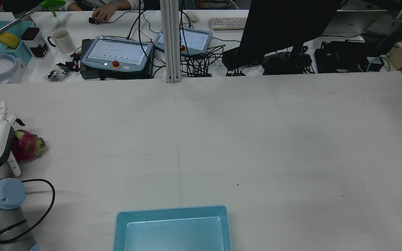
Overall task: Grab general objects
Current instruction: 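Close the left hand's fingers around the dragon fruit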
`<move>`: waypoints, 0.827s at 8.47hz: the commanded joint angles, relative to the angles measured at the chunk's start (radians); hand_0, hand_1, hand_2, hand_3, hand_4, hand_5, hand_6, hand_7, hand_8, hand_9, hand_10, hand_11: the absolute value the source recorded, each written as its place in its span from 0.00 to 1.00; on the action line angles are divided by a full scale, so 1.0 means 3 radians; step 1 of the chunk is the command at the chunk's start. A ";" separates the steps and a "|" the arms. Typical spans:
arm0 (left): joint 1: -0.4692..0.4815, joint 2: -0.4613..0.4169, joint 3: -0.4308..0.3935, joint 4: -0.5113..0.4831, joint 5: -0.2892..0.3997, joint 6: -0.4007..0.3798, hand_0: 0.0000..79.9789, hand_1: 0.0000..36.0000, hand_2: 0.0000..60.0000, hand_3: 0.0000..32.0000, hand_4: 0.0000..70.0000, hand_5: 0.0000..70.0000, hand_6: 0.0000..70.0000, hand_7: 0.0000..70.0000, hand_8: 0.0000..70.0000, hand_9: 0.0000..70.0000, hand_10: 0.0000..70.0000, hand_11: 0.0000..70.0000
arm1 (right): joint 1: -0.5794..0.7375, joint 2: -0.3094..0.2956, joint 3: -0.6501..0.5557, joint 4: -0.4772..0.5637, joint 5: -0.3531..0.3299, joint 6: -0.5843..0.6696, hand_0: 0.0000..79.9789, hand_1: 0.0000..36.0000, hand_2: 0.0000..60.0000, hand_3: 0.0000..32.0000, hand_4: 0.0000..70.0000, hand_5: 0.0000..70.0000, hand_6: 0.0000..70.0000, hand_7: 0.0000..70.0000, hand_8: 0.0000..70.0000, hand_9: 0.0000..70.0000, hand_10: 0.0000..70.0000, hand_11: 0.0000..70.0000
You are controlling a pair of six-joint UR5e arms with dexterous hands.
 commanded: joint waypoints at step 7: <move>0.0008 -0.0018 0.0154 -0.0094 -0.0003 0.0015 1.00 1.00 0.49 0.12 0.05 0.00 0.00 0.00 0.06 0.02 0.03 0.10 | 0.0000 -0.0001 -0.0004 0.0000 -0.0001 0.0004 0.00 0.00 0.00 0.00 0.00 0.00 0.00 0.00 0.00 0.00 0.00 0.00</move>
